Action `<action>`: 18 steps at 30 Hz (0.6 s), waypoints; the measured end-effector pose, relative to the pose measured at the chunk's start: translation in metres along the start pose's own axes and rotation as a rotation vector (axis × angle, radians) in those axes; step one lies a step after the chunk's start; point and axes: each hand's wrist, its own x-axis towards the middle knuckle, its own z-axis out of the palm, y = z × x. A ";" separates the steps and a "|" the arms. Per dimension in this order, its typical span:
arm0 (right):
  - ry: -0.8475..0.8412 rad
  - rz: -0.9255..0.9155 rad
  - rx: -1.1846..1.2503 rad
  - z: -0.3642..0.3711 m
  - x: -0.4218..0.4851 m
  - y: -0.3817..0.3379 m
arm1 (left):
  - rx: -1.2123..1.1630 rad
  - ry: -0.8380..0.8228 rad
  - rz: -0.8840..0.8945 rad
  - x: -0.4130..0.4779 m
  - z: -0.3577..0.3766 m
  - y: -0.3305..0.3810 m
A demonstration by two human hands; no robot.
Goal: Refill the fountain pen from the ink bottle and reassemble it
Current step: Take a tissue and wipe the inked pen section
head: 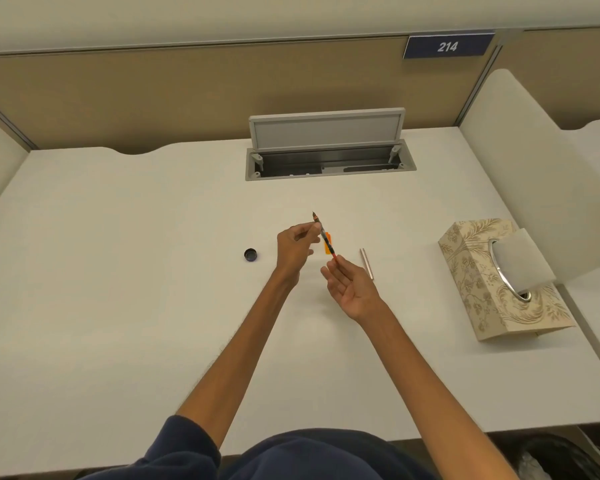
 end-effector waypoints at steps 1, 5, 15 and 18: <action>0.028 -0.047 -0.107 -0.004 0.001 -0.001 | 0.009 -0.004 0.001 0.000 0.000 0.000; 0.258 -0.374 -0.523 -0.023 0.015 -0.007 | 0.031 -0.021 0.015 -0.001 0.000 0.000; 0.512 -0.642 -0.886 -0.046 0.043 -0.024 | 0.064 -0.083 0.016 -0.012 0.009 -0.001; 0.541 -0.675 -0.929 -0.046 0.044 -0.026 | 0.071 -0.089 0.015 -0.012 0.010 -0.003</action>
